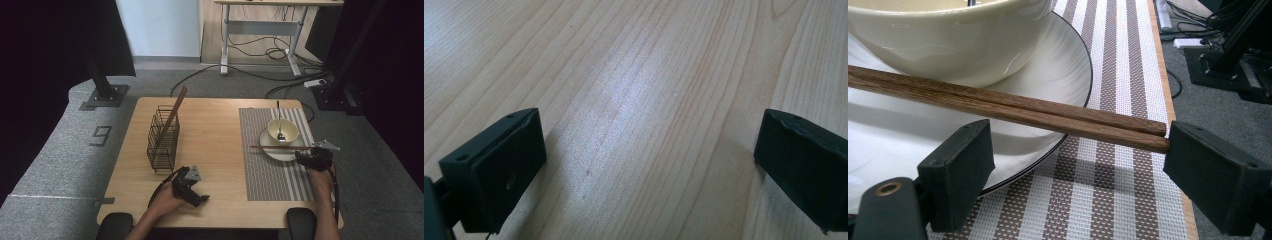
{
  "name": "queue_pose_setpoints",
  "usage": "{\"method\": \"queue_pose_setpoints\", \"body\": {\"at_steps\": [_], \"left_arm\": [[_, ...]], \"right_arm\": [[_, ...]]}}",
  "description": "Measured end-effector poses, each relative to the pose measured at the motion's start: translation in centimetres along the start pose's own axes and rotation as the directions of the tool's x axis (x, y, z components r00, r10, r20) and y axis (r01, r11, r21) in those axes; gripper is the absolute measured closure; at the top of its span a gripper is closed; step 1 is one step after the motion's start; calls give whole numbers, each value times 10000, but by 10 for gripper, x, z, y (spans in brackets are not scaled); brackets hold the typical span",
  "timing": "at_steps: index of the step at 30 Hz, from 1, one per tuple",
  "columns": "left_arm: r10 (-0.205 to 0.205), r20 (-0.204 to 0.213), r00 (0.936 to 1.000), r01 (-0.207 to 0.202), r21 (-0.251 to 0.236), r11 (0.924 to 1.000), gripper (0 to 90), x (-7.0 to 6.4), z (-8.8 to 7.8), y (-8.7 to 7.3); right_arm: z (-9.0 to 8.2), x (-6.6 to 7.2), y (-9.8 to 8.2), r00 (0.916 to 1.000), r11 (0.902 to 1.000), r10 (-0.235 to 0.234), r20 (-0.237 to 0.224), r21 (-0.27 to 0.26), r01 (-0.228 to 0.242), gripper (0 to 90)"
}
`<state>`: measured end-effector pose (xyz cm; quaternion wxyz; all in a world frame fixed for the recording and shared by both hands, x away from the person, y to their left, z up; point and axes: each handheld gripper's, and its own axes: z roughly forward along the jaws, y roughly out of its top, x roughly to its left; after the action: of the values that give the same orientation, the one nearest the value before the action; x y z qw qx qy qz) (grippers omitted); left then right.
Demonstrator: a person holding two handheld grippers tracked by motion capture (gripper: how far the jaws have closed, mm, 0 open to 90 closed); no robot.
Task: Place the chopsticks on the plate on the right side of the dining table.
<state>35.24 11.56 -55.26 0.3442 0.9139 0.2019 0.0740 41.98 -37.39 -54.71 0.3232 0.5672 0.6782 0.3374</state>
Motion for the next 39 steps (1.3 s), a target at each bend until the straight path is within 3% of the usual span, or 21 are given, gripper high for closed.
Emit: {"method": "queue_pose_setpoints", "body": {"at_steps": [4, 8, 20, 25, 39], "left_arm": [[0, 0, 10000, 0, -2, 10000, 0, 0, 0, 0], [4, 1, 10000, -4, -4, 10000, 0, 0, 0, 0], [-3, -1, 10000, 3, -4, 10000, 0, 0, 0, 0], [-14, -6, 10000, 14, 0, 10000, 0, 0, 0, 0], [-23, -20, 10000, 23, -2, 10000, 0, 0, -1, 0]], "right_arm": [[-1, -1, 0, 9999, 10000, -8, 158, 4, 7, 76], [-3, -1, 0, 9999, 9998, 156, 34, 91, -156, 35], [-27, 15, 7, 9962, 9962, -863, -156, -127, 861, 21], [-40, 21, 5, 9922, 9934, -1145, -496, -80, 1143, 13], [-77, 51, 5, 9814, 9930, -1150, -1537, -462, 1092, 9]]}}
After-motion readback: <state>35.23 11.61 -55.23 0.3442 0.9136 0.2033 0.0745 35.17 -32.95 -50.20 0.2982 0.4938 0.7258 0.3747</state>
